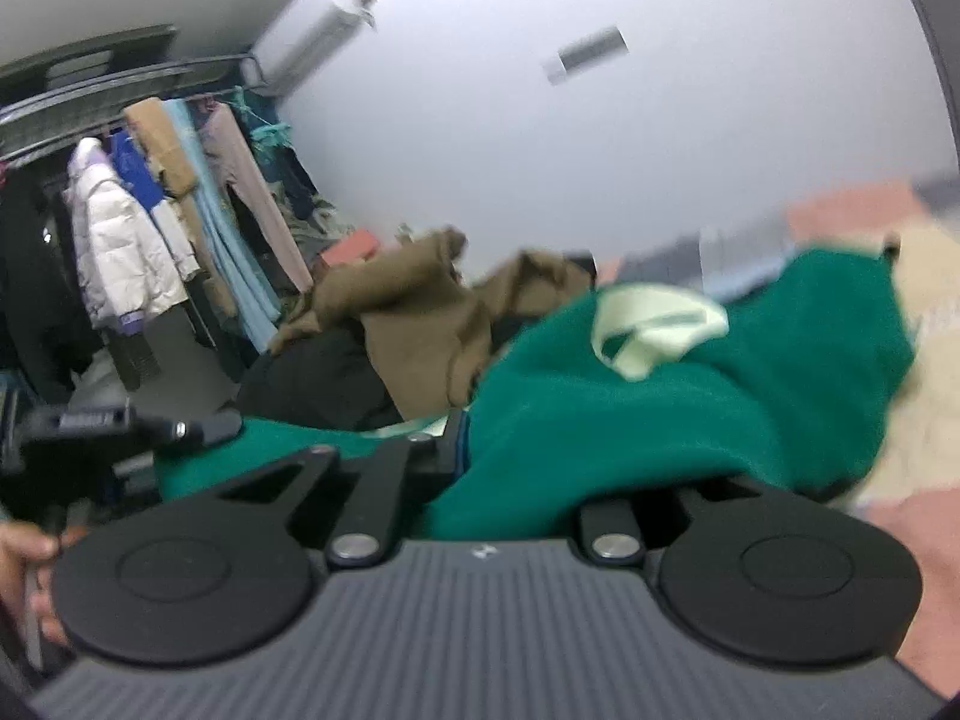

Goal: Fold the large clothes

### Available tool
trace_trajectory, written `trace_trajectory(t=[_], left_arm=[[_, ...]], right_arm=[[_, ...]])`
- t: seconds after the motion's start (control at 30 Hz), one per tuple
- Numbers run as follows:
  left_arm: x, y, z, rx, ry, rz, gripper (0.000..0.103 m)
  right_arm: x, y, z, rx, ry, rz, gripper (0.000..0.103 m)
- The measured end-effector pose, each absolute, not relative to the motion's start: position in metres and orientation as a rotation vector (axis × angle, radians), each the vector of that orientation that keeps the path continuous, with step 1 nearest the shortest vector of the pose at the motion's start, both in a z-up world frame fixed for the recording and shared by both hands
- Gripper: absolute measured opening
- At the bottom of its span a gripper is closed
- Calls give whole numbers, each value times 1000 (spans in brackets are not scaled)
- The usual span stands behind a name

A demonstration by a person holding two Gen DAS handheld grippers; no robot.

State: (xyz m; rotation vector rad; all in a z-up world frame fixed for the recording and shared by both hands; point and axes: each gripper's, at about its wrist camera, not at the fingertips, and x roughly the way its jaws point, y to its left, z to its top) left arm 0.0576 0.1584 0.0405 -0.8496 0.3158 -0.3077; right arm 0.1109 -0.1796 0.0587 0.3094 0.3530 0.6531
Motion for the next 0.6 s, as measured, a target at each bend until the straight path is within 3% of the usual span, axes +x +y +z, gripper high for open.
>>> trace_trajectory(t=[0.33,0.6], left_arm=[[21,117,183,-682,315,-189,6],[-15,95,289,-519,194,-101,7]], right_arm=[[44,-209,185,355,216,558,13],[1,-213,280,286,125,513,12]])
